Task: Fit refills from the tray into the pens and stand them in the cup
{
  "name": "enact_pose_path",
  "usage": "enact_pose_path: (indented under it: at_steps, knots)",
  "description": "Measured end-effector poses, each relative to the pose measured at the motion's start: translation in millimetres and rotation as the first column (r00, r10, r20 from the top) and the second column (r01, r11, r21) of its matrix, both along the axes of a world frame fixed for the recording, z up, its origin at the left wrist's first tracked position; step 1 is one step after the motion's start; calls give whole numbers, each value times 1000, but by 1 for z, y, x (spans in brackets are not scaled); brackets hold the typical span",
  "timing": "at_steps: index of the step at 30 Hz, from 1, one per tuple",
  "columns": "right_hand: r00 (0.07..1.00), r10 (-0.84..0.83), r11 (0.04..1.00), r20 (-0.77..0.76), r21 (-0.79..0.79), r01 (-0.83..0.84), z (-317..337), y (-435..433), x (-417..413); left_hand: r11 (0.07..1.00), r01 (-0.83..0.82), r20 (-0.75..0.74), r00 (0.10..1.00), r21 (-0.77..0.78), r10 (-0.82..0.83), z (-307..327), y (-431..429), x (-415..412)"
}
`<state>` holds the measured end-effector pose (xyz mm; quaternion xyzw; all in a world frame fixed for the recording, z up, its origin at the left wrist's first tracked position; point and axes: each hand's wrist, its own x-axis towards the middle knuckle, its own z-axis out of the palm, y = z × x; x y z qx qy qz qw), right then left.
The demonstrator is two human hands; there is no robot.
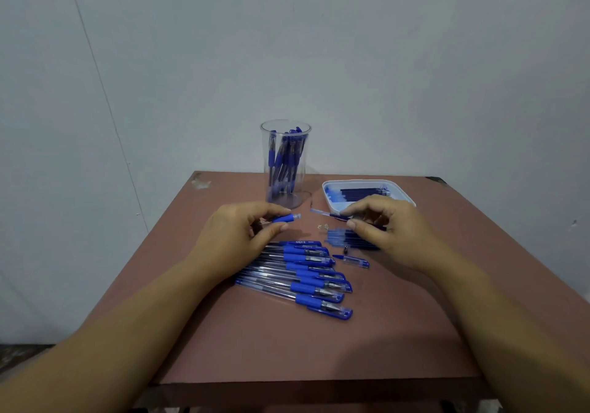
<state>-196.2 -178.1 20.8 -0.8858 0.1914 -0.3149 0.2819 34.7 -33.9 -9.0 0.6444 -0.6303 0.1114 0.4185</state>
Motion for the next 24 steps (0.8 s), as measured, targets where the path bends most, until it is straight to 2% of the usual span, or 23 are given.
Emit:
enact_pose_path:
  at_steps: [10, 19, 24]
  knots:
    - [1000, 27, 998, -15, -65, -28, -5, 5, 6, 1000, 24, -19, 1000, 9, -24, 0, 0, -2]
    - [993, 12, 993, -118, -117, -26, -8, 5, 5, 997, 30, 175, 984, 76, -43, 3, 3, 2]
    - [990, 21, 995, -137, -95, -34, -8, 3, 4, 996, 53, 143, 988, 72, -62, 2, 5, 2]
